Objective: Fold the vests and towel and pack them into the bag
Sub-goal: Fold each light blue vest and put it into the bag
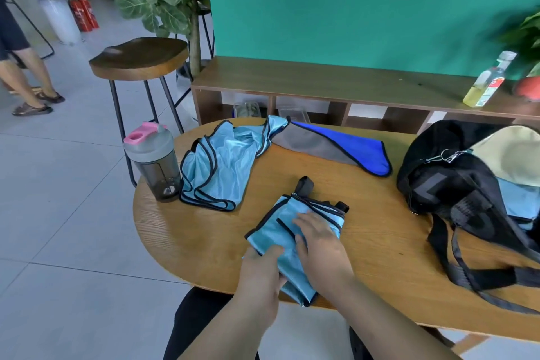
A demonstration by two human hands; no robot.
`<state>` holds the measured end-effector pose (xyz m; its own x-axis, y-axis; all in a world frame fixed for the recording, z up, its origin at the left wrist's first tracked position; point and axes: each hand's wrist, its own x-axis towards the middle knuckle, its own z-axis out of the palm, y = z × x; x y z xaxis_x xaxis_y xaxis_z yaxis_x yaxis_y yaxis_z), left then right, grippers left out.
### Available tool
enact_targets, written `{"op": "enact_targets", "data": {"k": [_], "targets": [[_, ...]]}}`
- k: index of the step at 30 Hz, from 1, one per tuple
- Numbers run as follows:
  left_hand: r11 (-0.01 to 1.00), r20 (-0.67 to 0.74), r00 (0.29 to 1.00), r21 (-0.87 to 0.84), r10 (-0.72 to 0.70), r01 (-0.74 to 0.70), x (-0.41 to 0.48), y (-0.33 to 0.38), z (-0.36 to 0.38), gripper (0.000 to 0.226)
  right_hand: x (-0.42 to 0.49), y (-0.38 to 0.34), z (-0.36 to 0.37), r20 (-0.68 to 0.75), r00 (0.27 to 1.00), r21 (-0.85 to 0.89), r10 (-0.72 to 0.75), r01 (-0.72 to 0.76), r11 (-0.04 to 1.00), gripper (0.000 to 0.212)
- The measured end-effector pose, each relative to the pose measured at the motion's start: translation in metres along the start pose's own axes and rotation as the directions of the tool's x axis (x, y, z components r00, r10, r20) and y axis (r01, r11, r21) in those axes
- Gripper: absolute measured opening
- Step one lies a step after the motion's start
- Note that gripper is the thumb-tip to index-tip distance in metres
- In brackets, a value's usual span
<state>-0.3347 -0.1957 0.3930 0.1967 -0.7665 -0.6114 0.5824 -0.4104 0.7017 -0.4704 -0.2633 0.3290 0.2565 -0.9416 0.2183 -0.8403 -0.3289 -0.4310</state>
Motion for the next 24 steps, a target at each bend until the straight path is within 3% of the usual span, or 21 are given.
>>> {"op": "enact_targets", "data": {"k": [6, 10, 15, 17, 19, 21, 22, 24], "targets": [[0.996, 0.130, 0.991, 0.091, -0.015, 0.004, 0.006, 0.010, -0.004, 0.033, -0.010, 0.008, -0.006, -0.014, 1.000, -0.012, -0.007, 0.007, 1.000, 0.044], [0.983, 0.140, 0.990, 0.183, 0.007, -0.033, 0.012, 0.006, -0.010, 0.048, -0.012, 0.010, -0.011, -0.002, 1.000, -0.058, 0.004, -0.004, 0.998, 0.045], [0.917, 0.105, 0.979, 0.347, 0.173, -0.199, 0.015, 0.008, -0.026, 0.070, -0.014, 0.012, -0.013, 0.044, 0.999, -0.108, 0.012, -0.007, 0.994, 0.048], [0.703, 0.173, 0.933, 0.618, 0.315, -0.352, 0.011, 0.010, -0.034, 0.069, -0.014, 0.015, -0.015, 0.053, 0.999, -0.124, 0.006, 0.001, 0.992, 0.049], [0.294, 0.291, 0.839, 0.841, 0.461, -0.453, 0.011, 0.009, -0.043, 0.064, -0.013, 0.021, -0.017, 0.066, 0.998, -0.139, -0.021, 0.030, 0.990, 0.049], [-0.085, 0.449, 0.704, 0.869, 0.551, -0.487, 0.015, 0.007, -0.047, 0.060, -0.011, 0.032, -0.023, 0.098, 0.993, -0.138, -0.068, 0.081, 0.987, 0.049], [-0.200, 0.528, 0.652, 0.836, 0.544, -0.510, 0.018, 0.005, -0.048, 0.058, -0.010, 0.038, -0.027, 0.120, 0.987, -0.133, -0.104, 0.120, 0.984, 0.049], [-0.334, 0.679, 0.611, 0.733, 0.407, -0.593, 0.023, 0.001, -0.047, 0.057, -0.007, 0.055, -0.037, 0.179, 0.965, -0.108, -0.193, 0.214, 0.971, 0.051]]}}
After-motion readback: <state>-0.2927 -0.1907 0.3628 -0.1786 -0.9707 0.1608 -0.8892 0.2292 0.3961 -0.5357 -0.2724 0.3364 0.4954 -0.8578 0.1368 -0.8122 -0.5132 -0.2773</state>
